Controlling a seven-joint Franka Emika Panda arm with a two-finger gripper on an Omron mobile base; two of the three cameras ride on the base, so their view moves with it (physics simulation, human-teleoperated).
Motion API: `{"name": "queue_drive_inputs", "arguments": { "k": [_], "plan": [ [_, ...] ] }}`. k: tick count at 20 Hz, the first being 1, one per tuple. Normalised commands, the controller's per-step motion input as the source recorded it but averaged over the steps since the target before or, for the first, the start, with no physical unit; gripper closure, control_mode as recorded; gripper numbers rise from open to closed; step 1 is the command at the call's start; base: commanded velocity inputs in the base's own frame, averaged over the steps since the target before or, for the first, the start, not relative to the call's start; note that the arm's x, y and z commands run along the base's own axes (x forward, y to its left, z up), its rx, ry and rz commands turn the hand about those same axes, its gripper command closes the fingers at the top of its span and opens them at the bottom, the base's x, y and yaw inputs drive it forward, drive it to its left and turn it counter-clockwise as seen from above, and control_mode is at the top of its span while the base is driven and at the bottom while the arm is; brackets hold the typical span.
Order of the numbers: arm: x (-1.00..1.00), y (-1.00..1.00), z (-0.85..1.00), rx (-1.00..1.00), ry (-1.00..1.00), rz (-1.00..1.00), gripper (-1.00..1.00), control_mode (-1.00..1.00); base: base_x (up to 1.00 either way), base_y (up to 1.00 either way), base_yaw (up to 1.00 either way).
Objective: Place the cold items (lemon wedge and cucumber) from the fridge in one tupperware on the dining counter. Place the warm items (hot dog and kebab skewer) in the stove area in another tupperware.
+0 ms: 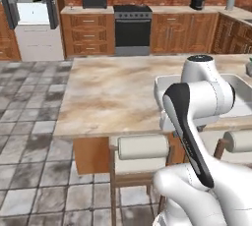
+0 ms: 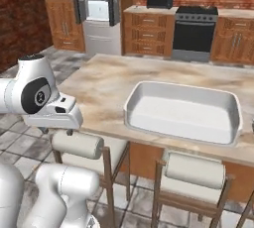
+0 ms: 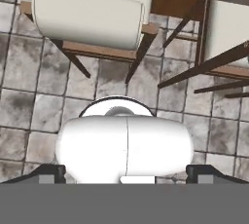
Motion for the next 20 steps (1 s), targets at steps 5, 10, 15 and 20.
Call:
{"name": "queue_drive_inputs", "arguments": {
  "k": [5,10,15,20],
  "plan": [
    [0.0,0.0,0.0,0.0,0.0,0.0,-1.0,1.0,-0.02,1.0,0.25],
    [0.0,0.0,0.0,0.0,0.0,0.0,-1.0,1.0,0.0,1.0,0.15],
    [0.0,0.0,0.0,0.0,0.0,0.0,-1.0,1.0,0.0,1.0,0.07],
    [0.0,0.0,0.0,0.0,0.0,0.0,-1.0,1.0,0.02,1.0,0.02]
  ]
}}
